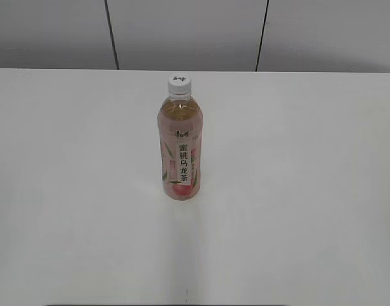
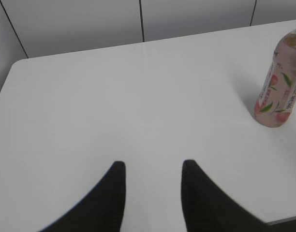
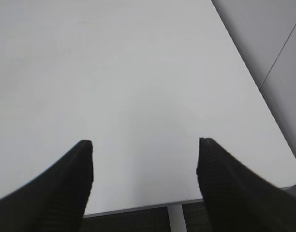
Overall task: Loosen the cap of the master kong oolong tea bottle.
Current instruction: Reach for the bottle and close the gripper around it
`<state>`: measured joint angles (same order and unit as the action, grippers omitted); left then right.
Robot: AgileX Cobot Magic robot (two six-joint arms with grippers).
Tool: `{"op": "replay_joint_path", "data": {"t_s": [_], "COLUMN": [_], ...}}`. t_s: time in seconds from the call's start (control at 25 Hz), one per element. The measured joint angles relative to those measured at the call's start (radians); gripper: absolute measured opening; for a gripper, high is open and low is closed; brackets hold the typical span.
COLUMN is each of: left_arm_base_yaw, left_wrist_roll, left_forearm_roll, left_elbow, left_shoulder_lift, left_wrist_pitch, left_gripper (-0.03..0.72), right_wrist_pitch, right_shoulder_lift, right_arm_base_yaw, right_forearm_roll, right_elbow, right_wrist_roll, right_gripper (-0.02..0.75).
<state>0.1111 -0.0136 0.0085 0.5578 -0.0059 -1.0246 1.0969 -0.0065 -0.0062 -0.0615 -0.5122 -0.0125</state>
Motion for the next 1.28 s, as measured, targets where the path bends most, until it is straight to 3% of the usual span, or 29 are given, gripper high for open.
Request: {"op": "replay_joint_path", "data": {"t_s": [0.48,0.6,0.84,1.08,1.16,1.28], "left_arm_base_yaw": [0.0,0.0,0.0,0.0,0.0,0.0], "left_wrist_roll": [0.001,0.036,0.222,0.726,0.823,0.863], "left_forearm_roll": [-0.008,-0.06,-0.359,-0.815,-0.895,-0.941], "left_elbow": [0.003,0.018,-0.077,-0.212,-0.22,-0.224], "left_shoulder_lift": [0.001,0.027,0.169,0.335,0.399,0.483], "left_wrist_pitch": [0.006,0.107,0.436,0.621,0.631,0.632], "left_gripper": [0.241,0.241,0.252,0.314,0.323,0.326], "right_wrist_pitch": [0.0,0.0,0.0,0.0,0.0,0.0], "right_shoulder_lift": [0.0,0.0,0.0,0.0,0.0,0.0], "right_arm_base_yaw": [0.0,0.0,0.0,0.0,0.0,0.0], "right_forearm_roll": [0.0,0.0,0.002,0.003,0.003,0.003], "right_elbow": [0.0,0.0,0.0,0.0,0.0,0.0], "right_wrist_roll": [0.0,0.0,0.0,0.0,0.0,0.001], "right_gripper": [0.512,0.512,0.512,0.512,0.512,0.512]}}
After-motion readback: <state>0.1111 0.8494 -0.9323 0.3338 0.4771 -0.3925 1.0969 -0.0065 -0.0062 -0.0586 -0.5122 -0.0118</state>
